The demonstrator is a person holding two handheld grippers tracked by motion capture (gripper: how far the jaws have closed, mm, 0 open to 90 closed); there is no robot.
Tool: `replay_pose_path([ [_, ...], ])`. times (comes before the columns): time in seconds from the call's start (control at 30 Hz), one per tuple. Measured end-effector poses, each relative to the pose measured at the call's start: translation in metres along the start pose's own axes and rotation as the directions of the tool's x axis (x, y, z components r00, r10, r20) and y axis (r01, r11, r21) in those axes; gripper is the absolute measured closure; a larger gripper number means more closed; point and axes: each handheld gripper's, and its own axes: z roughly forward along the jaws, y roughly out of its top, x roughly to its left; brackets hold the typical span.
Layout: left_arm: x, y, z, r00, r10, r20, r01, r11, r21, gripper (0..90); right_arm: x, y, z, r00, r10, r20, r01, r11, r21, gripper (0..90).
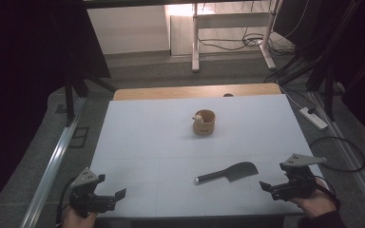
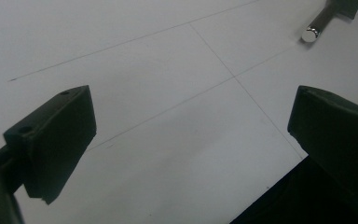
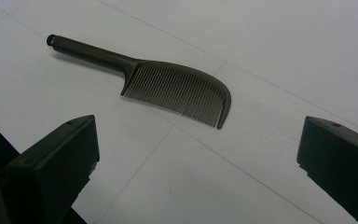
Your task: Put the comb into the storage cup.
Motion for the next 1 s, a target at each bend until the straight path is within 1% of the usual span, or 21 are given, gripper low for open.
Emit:
replay_pose_path([
  [0.2, 0.000, 0.000, 0.000, 1.0000, -0.004, 0.003, 0.004, 1.0000, -0.001, 1.8, 0.002, 0.005, 0.005, 0.9998, -0.020, -0.004, 0.020, 1.000, 0.013, 0.0],
  [0.43, 0.001, 0.000, 0.000, 1.0000, -0.005, 0.004, 0.005, 1.0000, -0.002, 1.8, 0.006, 0.012, 0.014, 0.9991, -0.034, -0.026, 0.034, 0.999, 0.022, 0.0],
  [0.87, 0.001, 0.000, 0.000, 1.0000, -0.006, 0.005, 0.006, 1.0000, -0.003, 1.8, 0.008, 0.017, 0.022, 0.9991, -0.026, -0.034, 0.028, 0.999, 0.046, 0.0],
  [1.0, 0.001, 0.000, 0.000, 1.0000, -0.006, 0.005, 0.006, 1.0000, -0.003, 1.8, 0.009, 0.018, 0.024, 0.9988, -0.033, -0.037, 0.035, 0.998, 0.046, 0.0],
])
